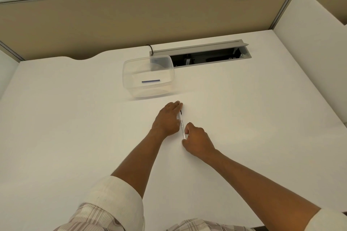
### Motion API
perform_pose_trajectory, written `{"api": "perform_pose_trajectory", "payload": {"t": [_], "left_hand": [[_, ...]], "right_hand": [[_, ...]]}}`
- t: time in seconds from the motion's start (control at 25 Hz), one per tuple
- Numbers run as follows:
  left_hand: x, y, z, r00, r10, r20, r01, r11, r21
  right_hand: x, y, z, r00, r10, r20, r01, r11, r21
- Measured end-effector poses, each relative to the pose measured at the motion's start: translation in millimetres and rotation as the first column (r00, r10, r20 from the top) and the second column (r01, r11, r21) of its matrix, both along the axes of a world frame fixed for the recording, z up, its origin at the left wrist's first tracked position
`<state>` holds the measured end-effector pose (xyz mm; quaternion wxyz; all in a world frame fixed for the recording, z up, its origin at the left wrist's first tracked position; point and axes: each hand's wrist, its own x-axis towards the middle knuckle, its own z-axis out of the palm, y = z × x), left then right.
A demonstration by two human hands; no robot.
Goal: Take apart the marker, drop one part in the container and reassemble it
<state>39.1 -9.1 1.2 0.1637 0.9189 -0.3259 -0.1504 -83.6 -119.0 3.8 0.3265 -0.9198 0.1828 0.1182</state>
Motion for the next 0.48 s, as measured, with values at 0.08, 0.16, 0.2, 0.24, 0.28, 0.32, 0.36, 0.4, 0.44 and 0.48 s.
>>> {"api": "perform_pose_trajectory", "payload": {"t": [0.08,0.16,0.2,0.24,0.28,0.32,0.36,0.4,0.44,0.48], "left_hand": [[-0.2,1.1,-2.2,0.999,0.016,-0.03,-0.015,1.0,0.005],[-2.1,2.8,-2.8,0.998,0.025,-0.052,-0.025,1.0,0.014],[-3.2,3.7,-0.6,0.998,0.028,-0.063,-0.027,0.999,0.022],[-1.4,3.9,-4.0,0.998,0.03,-0.06,-0.029,0.999,0.017],[-3.3,4.9,0.4,0.997,0.028,-0.069,-0.028,1.0,0.007],[-3.0,5.1,-0.9,0.998,0.025,-0.058,-0.025,1.0,-0.001],[-5.2,5.0,1.8,0.998,0.026,-0.061,-0.026,1.0,-0.003],[-5.4,6.0,-1.1,0.998,0.026,-0.054,-0.027,0.999,-0.021],[-7.4,6.5,1.5,0.997,0.043,-0.065,-0.045,0.999,-0.027],[-8.7,7.1,1.7,0.997,0.051,-0.061,-0.053,0.998,-0.028]], "right_hand": [[0.0,1.0,-0.3,1.0,0.002,0.008,-0.002,1.0,-0.007],[0.3,0.7,-0.9,1.0,-0.005,0.013,0.006,1.0,-0.007],[0.6,0.6,1.0,1.0,-0.011,0.008,0.011,1.0,-0.005],[0.8,0.6,0.3,1.0,-0.02,0.005,0.02,1.0,0.0],[-0.7,1.1,2.0,1.0,-0.024,0.0,0.024,1.0,0.006],[-0.6,1.0,1.4,1.0,-0.026,-0.001,0.026,1.0,0.011],[-1.4,1.7,4.0,1.0,-0.03,-0.001,0.031,1.0,0.007],[-2.4,1.0,4.1,0.999,-0.042,0.01,0.042,0.999,0.014],[-3.2,-0.9,4.4,0.997,-0.063,0.036,0.063,0.998,0.001],[-3.5,-1.7,4.8,0.993,-0.074,0.096,0.077,0.997,-0.027]]}}
